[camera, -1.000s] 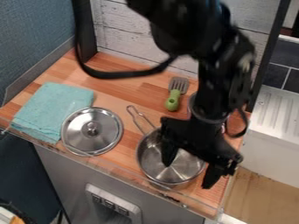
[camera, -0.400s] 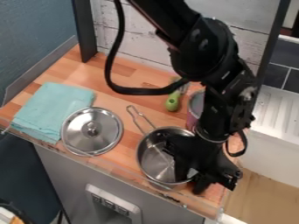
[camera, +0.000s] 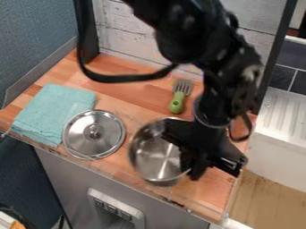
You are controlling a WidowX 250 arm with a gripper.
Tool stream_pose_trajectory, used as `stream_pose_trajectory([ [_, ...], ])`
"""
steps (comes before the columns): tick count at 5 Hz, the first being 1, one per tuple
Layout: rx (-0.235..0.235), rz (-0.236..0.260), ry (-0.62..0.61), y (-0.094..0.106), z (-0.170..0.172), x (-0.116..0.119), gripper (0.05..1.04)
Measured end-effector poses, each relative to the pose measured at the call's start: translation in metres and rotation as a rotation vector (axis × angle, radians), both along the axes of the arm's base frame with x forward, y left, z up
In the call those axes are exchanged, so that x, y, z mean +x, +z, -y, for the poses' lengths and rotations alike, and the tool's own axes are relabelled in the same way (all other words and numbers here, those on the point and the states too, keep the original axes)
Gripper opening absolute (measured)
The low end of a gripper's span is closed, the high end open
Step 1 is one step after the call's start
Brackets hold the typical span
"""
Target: Move the silver pot to the top left side on the table
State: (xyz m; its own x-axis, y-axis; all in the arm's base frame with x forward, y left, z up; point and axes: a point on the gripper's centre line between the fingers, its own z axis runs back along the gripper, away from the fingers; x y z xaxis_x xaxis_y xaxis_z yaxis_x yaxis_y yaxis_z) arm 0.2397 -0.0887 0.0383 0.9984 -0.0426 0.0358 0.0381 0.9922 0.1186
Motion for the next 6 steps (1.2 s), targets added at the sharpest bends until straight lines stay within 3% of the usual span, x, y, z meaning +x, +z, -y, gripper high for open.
stream_pose_trajectory([
  [1,0.033,0.047,0.166,0.024,-0.03,0.018,0.082],
  [2,0.029,0.072,0.336,0.04,-0.076,0.056,0.082],
  [3,0.019,0.031,0.437,0.031,-0.123,0.096,0.082],
  [4,0.029,-0.023,0.421,0.012,-0.147,0.124,0.082],
  [5,0.045,-0.073,0.3,-0.003,-0.153,0.139,0.082],
  [6,0.053,-0.111,0.251,-0.014,-0.162,0.141,0.082],
])
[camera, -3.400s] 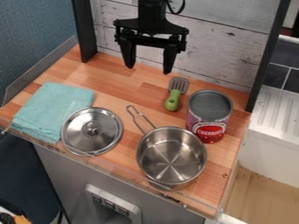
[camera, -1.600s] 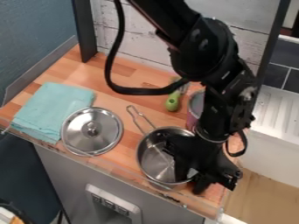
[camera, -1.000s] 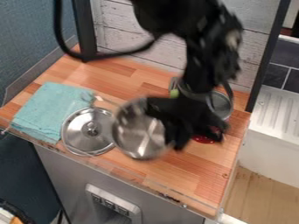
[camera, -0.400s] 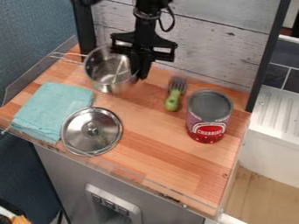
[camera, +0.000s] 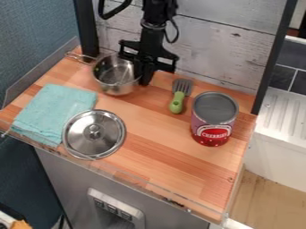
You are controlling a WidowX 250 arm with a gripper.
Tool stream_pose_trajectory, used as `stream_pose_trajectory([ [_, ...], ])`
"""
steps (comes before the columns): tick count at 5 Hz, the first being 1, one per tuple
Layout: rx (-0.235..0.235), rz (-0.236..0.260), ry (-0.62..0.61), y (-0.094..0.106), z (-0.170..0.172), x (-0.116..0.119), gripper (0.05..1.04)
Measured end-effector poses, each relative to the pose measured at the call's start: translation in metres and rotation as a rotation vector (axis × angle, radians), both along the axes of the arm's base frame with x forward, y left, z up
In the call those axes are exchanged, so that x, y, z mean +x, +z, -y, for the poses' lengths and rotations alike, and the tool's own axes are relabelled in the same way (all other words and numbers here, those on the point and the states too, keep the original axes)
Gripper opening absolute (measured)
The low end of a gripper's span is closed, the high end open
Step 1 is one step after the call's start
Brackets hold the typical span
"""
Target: Move the silver pot to the top left side on the table
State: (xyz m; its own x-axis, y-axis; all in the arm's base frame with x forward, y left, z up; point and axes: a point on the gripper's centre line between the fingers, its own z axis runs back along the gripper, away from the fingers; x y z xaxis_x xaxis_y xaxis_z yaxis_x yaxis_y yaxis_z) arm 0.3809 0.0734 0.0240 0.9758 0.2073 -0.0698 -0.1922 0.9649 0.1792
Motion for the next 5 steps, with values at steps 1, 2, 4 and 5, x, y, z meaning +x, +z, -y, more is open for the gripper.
stream_pose_trajectory([
  [1,-0.005,-0.036,-0.003,-0.009,-0.003,-0.002,0.103],
  [2,-0.007,-0.029,-0.003,-0.01,-0.003,-0.002,0.277],
  [4,-0.024,0.066,-0.031,0.029,0.003,-0.011,0.865],
  [5,-0.029,0.097,-0.027,0.047,0.002,-0.014,1.011],
])
